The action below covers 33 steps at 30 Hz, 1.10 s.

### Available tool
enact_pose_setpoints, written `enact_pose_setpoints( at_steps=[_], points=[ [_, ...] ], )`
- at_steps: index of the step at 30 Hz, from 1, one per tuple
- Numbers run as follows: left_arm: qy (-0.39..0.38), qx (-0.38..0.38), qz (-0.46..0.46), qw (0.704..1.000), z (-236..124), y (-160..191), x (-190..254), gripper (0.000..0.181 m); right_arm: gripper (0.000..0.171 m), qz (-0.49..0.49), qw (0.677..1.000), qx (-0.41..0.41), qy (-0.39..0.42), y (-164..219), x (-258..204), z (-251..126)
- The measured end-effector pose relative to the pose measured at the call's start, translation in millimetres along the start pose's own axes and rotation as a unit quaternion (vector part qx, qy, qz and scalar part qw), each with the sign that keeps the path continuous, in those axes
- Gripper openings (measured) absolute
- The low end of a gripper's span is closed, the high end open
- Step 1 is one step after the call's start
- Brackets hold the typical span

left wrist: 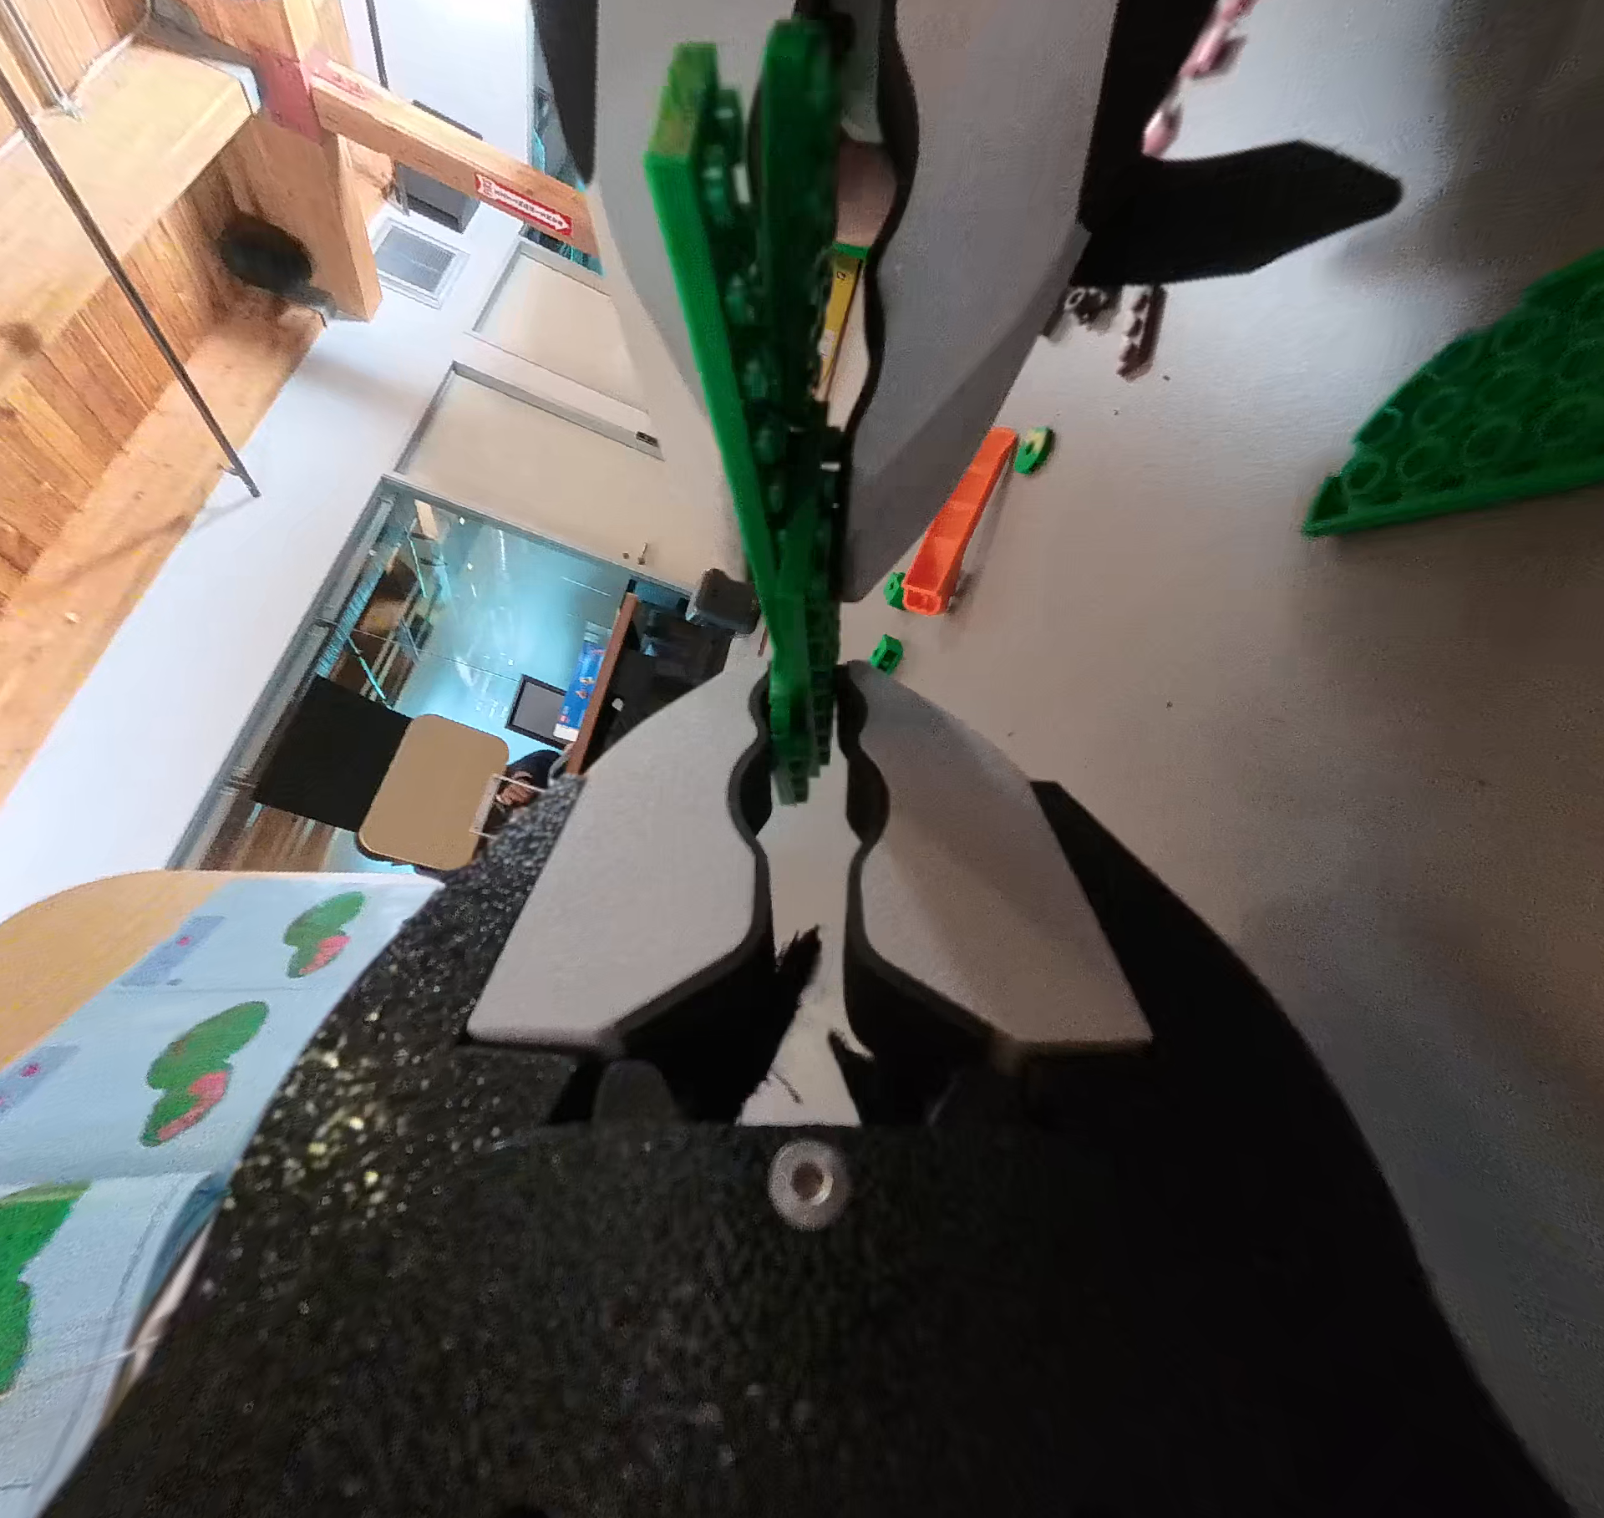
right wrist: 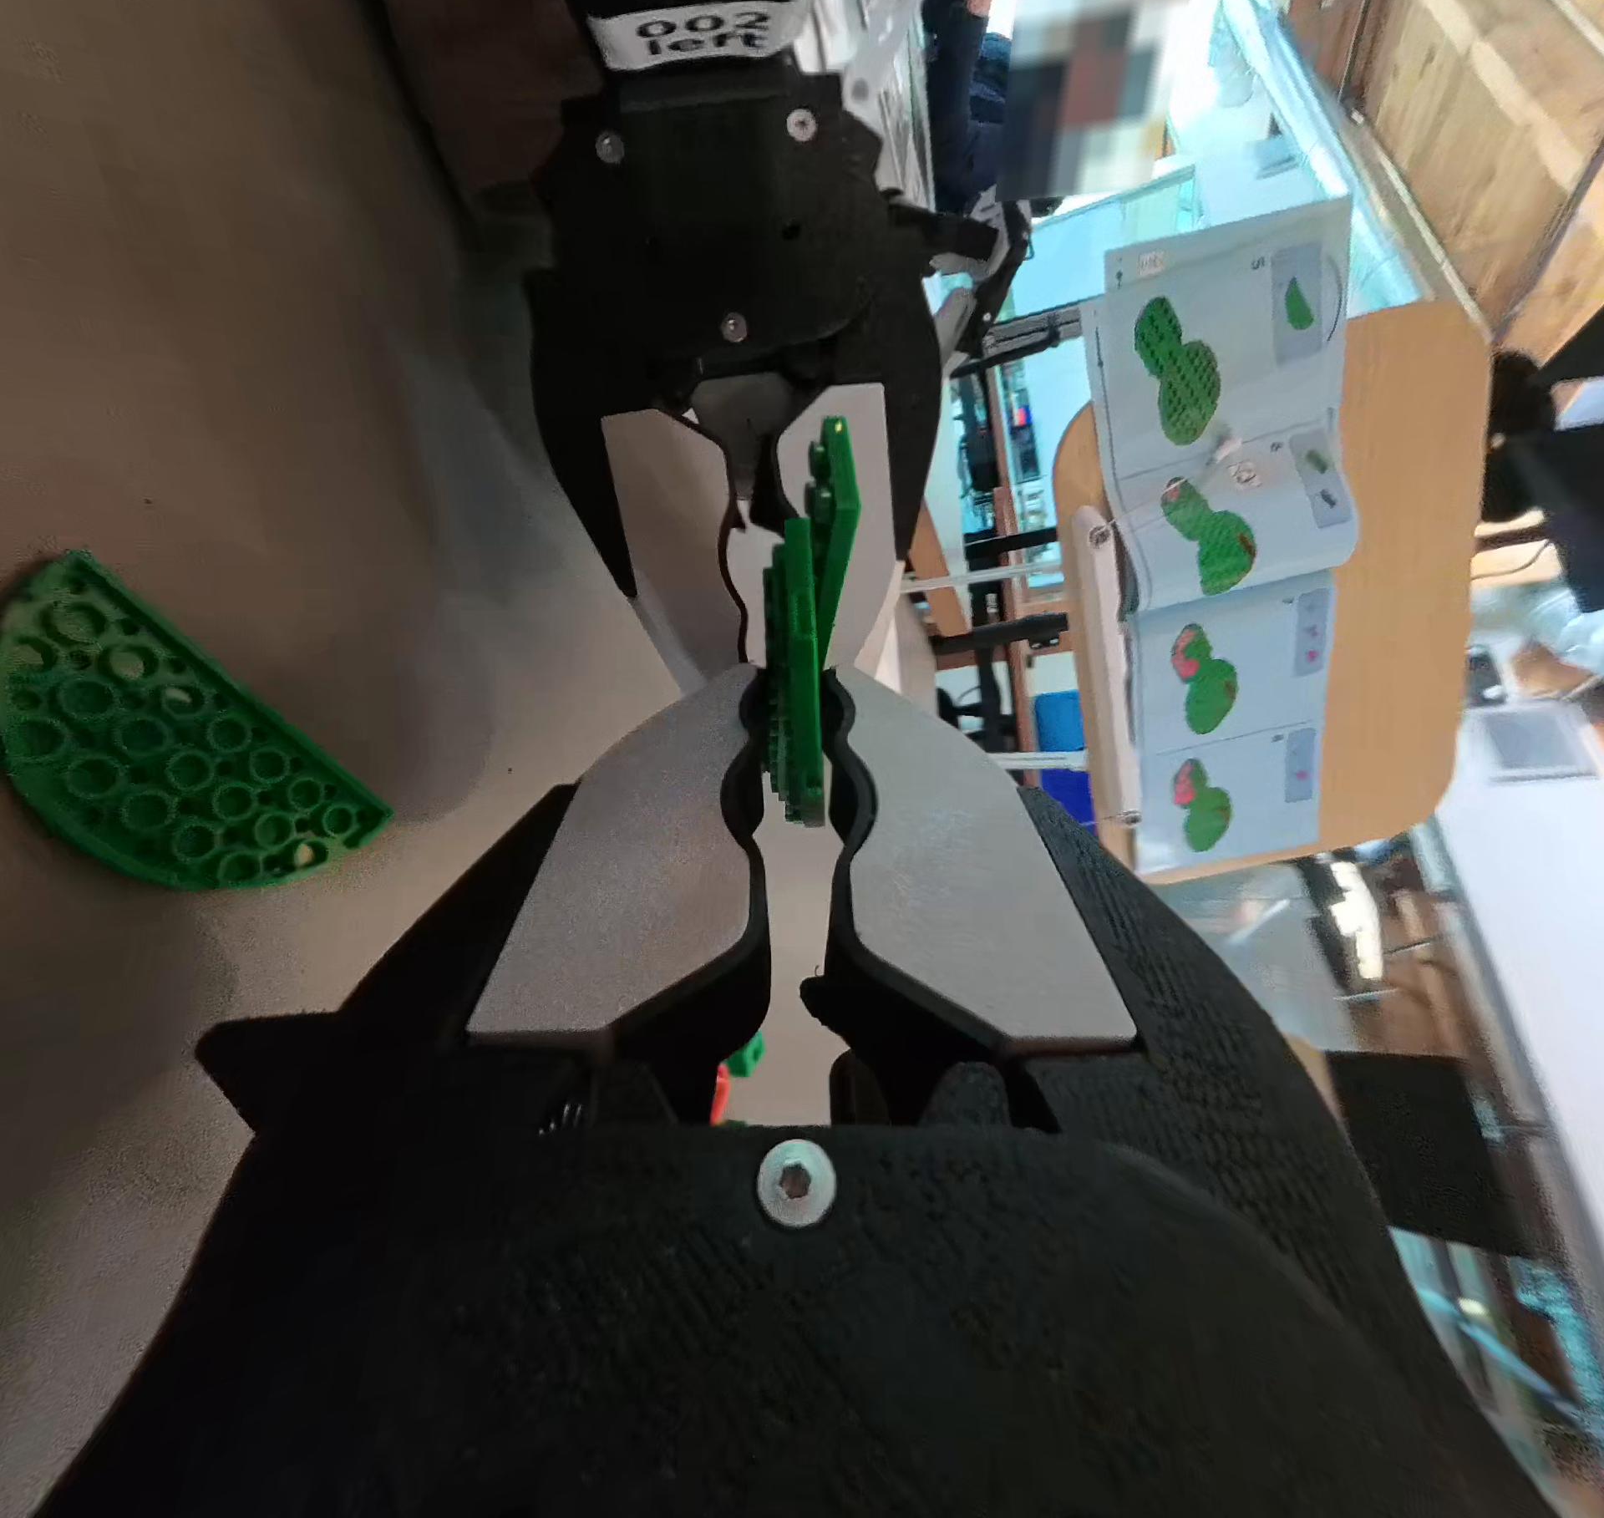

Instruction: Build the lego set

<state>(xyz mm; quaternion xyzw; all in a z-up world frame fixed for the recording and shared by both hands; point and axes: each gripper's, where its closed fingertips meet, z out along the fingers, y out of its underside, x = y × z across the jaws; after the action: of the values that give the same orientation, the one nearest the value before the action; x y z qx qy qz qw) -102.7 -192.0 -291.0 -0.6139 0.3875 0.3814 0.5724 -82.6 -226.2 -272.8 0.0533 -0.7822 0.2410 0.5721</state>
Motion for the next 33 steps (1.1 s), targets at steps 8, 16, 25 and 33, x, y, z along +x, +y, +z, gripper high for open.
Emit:
enact_pose_setpoints(
  at_steps=[8, 16, 25, 33],
  points=[
    [0.060, 0.051, -0.140, 0.987, -1.9, -20.6, 6.3, 0.020, 0.009, 0.285, 0.951, 0.053, -0.108, 8.8, 2.7, -5.1],
    [0.196, 0.069, -0.391, 0.897, -4.9, -29.8, 12.9, 0.010, 0.011, 0.518, 0.825, 0.081, -0.209, 9.3, 4.2, -8.2],
    [0.258, 0.081, -0.418, 0.868, -12.8, -41.9, 18.6, 0.010, 0.009, 0.495, 0.828, 0.085, -0.248, 0.0, -1.0, -16.0],
    [0.261, 0.116, -0.379, 0.880, -18.1, -51.7, 20.8, 0.011, 0.009, 0.497, 0.814, 0.098, -0.284, -8.1, -4.6, -22.8]
  ],
)
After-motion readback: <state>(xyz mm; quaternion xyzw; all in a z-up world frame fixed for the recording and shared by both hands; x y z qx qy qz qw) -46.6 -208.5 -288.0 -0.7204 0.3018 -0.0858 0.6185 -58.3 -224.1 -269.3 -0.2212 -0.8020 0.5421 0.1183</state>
